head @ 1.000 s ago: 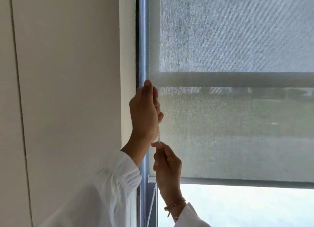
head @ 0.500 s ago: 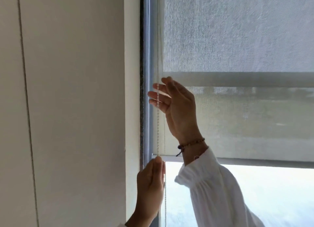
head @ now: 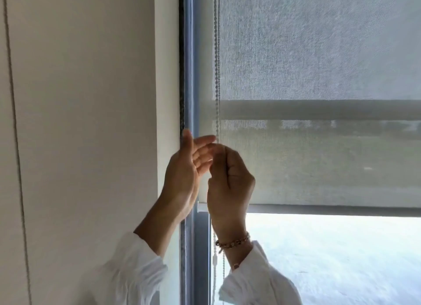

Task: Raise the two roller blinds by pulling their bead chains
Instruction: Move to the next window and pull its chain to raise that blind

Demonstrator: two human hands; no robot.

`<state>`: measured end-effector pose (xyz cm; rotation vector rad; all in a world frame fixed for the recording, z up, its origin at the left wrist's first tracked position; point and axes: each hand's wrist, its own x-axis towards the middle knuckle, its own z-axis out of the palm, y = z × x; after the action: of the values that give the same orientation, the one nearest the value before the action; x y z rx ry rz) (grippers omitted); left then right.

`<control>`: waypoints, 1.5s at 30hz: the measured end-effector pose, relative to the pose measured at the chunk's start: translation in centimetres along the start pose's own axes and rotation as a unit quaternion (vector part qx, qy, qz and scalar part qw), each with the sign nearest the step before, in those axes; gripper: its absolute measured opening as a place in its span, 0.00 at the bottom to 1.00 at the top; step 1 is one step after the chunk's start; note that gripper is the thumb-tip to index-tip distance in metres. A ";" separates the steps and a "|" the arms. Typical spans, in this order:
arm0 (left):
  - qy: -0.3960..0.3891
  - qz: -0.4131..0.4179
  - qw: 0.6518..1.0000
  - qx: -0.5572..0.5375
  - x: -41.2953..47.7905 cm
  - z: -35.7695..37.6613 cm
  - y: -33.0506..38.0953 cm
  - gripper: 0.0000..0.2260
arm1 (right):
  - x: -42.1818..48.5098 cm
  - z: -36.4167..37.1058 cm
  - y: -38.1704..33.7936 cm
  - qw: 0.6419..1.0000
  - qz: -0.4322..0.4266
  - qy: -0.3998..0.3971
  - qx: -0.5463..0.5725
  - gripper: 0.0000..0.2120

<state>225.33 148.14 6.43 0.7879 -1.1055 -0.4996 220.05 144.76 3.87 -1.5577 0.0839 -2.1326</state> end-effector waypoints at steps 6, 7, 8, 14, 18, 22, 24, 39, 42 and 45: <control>-0.089 0.013 0.995 -0.049 2.7 1.4 3.9 0.17 | -6.6 -2.7 3.5 0.996 -0.025 -0.004 -0.089 0.13; -0.068 0.014 0.996 -0.057 2.7 1.9 3.7 0.17 | -7.3 -2.7 3.9 0.995 -0.025 -0.010 -0.096 0.14; -0.030 0.027 0.998 -0.054 2.7 2.3 3.2 0.16 | -7.7 -2.8 4.1 0.994 -0.021 -0.018 -0.101 0.13; 0.092 0.131 0.983 -0.091 2.1 3.0 1.5 0.19 | -6.3 -2.2 5.5 0.976 0.194 -0.081 0.050 0.17; 0.072 0.149 0.984 -0.068 1.4 2.1 0.0 0.19 | -2.5 -1.7 5.1 0.949 0.255 -0.100 0.160 0.27; 0.090 0.151 0.984 0.017 -0.6 0.4 -3.5 0.19 | 1.2 -1.7 3.9 0.920 0.273 -0.090 0.267 0.19; 0.099 0.115 0.988 0.009 -1.9 -0.1 -4.9 0.17 | 2.4 -1.6 3.2 0.903 0.282 -0.094 0.311 0.16; 0.130 0.005 0.985 0.111 -7.3 -2.9 -12.9 0.28 | 5.9 2.5 0.5 0.890 0.320 -0.098 0.310 0.11; 0.127 -0.008 0.986 0.103 -7.2 -2.8 -12.8 0.21 | 4.8 2.2 1.3 0.908 0.282 -0.065 0.303 0.12; 0.092 -0.063 0.992 0.062 -6.5 -3.0 -12.6 0.19 | 4.2 1.4 1.5 0.922 0.236 -0.058 0.301 0.11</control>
<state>225.83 145.66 -7.84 0.9969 -0.9262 -0.4568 220.85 141.97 7.55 -1.1445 -0.2019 -1.4906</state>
